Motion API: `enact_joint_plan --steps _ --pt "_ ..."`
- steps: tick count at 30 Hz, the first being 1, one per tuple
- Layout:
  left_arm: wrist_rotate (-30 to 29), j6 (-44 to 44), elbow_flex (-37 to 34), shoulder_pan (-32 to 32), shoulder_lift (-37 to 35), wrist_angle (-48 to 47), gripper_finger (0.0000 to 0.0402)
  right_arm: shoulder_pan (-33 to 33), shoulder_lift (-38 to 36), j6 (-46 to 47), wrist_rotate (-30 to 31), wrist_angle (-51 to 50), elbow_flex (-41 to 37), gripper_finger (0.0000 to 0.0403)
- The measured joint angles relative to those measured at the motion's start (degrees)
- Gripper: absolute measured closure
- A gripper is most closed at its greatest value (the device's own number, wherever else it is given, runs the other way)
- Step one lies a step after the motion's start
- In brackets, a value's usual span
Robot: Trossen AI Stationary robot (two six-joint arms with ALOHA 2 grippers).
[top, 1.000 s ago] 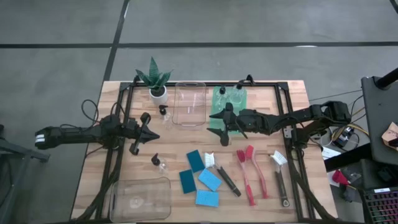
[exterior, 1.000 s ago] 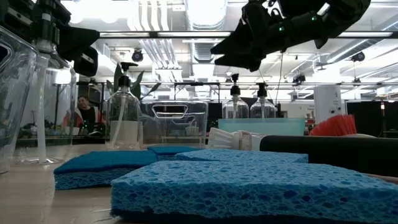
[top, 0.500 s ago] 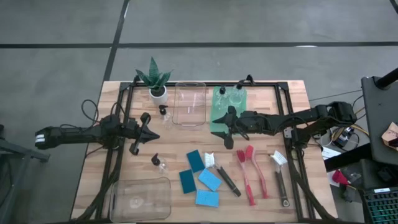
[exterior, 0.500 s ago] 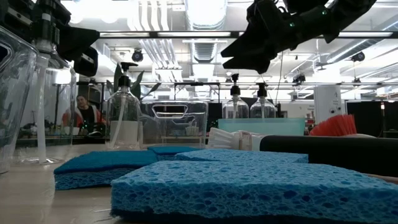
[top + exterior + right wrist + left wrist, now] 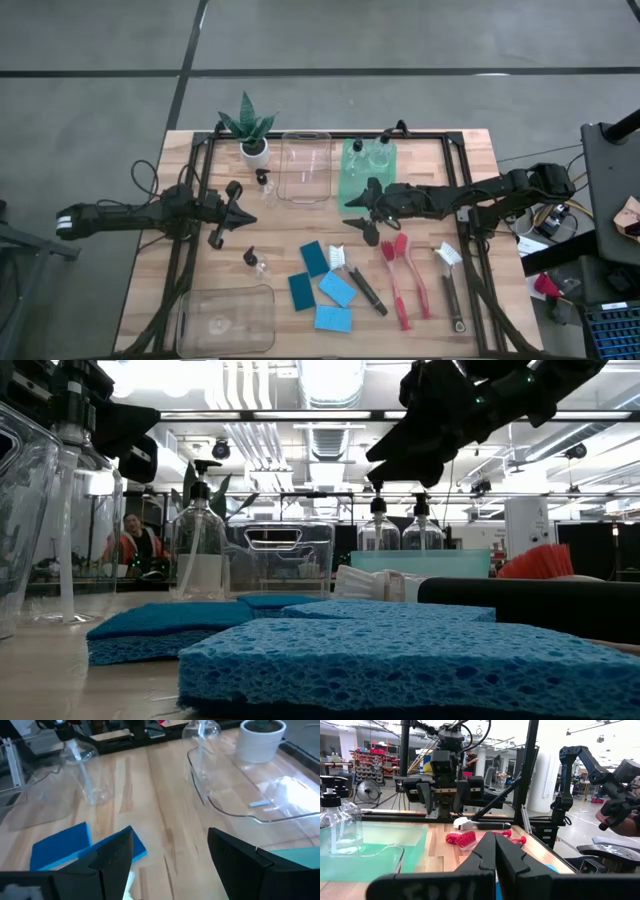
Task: Pick & Place Kitchen Sink Supplies
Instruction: Put the transparent soap dispenser into the green bin
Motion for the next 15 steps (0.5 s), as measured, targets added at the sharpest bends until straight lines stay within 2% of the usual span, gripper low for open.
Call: enact_joint_plan --steps 7,15 --pt "0.0 0.0 0.0 0.0 0.0 0.0 0.0401 1.46 -2.57 -3.73 0.13 0.44 -0.02 0.0159" --pt "-0.02 0.0 0.0 0.0 0.0 0.0 0.0401 3.48 -8.23 -7.96 0.15 0.51 -0.35 0.0189"
